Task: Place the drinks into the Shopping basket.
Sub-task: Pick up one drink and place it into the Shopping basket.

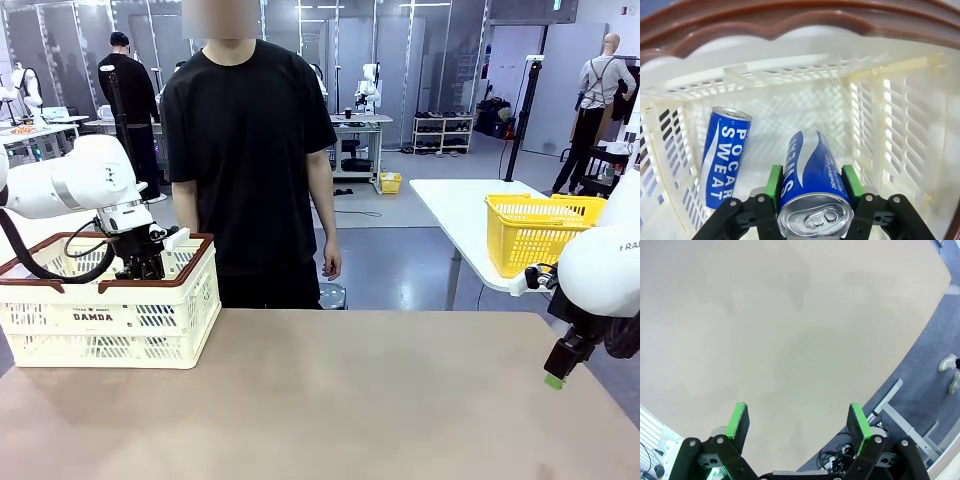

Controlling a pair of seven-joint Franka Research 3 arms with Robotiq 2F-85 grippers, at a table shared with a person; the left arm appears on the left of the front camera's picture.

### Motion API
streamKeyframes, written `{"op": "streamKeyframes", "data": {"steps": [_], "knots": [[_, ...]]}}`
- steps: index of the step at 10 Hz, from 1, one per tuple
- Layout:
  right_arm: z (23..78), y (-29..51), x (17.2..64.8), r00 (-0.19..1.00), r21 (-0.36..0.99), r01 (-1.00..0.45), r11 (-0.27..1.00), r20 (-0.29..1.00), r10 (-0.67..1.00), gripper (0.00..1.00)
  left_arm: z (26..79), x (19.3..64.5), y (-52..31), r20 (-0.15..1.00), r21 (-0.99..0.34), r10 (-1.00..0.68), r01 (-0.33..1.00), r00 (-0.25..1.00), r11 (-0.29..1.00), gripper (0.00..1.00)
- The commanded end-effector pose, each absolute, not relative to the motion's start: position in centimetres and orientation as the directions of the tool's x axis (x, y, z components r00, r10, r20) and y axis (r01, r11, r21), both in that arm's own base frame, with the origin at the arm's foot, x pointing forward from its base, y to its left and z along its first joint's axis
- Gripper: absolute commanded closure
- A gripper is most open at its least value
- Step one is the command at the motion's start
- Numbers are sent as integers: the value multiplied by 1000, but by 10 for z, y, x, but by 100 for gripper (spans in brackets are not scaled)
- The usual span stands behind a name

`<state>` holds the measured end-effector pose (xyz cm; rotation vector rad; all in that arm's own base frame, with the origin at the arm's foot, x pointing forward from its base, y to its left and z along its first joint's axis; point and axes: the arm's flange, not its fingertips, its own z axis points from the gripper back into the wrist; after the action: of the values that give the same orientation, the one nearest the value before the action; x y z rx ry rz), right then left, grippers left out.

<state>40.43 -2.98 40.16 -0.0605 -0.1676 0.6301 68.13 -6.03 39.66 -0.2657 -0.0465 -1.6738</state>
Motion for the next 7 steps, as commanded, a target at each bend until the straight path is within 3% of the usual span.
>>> {"op": "streamKeyframes", "data": {"steps": [1,7], "knots": [[402,-31,404,797,-109,-578,809,137,588,2,401,687,-61,166,-110,-983,989,-83,-102,42],[402,-31,404,797,-109,-578,809,137,588,2,384,693,-55,157,-140,-985,985,-75,-97,42]]}}
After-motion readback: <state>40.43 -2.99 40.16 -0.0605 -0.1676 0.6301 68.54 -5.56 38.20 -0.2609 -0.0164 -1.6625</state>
